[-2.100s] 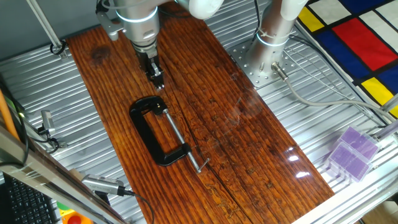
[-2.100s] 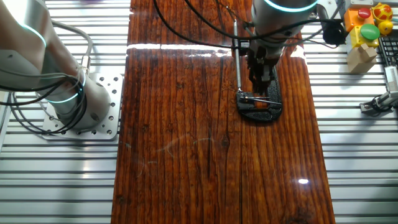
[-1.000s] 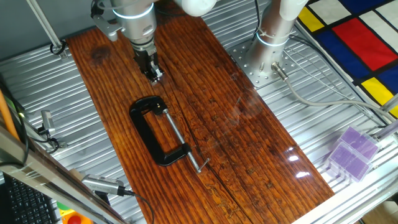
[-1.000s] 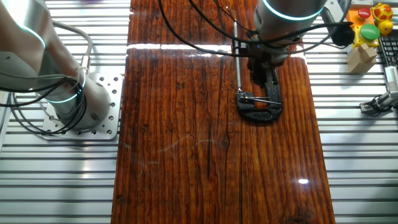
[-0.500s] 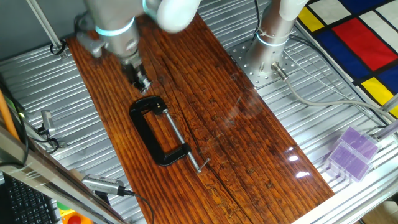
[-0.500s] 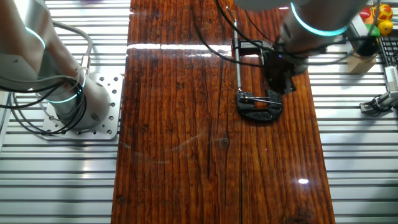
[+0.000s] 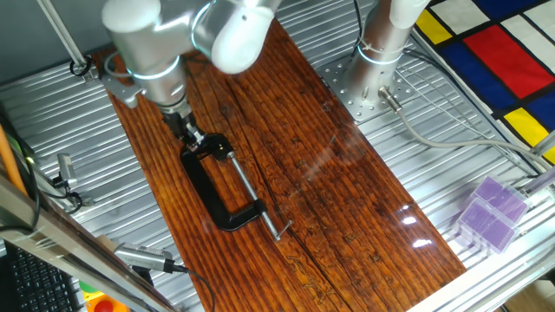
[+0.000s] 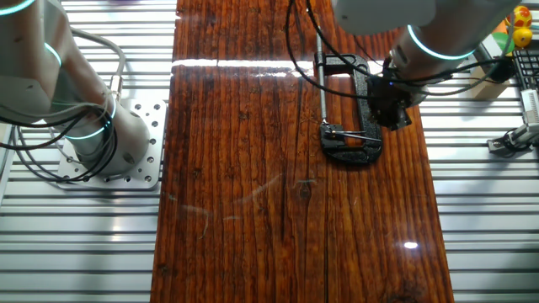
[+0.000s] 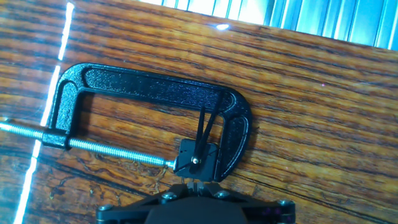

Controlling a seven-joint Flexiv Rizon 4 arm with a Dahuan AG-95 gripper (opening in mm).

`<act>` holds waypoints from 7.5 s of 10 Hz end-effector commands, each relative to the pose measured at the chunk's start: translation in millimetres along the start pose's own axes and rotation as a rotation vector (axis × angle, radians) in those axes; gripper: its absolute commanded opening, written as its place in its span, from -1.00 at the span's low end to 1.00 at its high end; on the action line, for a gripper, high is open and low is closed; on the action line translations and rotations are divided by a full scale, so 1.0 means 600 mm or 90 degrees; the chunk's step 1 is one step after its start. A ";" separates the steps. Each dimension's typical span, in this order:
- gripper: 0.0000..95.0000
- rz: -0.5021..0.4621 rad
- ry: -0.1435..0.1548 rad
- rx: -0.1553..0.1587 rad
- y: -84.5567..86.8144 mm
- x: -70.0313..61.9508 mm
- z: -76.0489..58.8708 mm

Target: Turn the hands of a clock

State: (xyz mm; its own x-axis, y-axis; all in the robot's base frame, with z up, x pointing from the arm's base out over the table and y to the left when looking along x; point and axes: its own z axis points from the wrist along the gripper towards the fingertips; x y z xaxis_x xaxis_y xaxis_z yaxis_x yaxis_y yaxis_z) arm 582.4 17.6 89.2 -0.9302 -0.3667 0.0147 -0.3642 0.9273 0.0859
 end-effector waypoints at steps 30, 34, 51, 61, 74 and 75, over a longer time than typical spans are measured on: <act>-1.00 -0.037 0.066 0.000 -0.016 -0.037 0.095; -1.00 -0.048 0.065 0.000 -0.022 -0.034 0.099; -1.00 -0.072 0.062 0.001 -0.038 -0.012 0.105; -1.00 -0.094 0.061 0.002 -0.055 0.005 0.103; -1.00 -0.113 0.063 0.004 -0.070 0.030 0.102; -1.00 -0.114 0.063 0.004 -0.071 0.032 0.102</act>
State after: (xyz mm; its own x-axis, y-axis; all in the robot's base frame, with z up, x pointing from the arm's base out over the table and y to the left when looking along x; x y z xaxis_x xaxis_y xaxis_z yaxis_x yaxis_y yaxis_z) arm 575.8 -25.4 24.6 -0.8413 -0.5314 0.0992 -0.5242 0.8467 0.0907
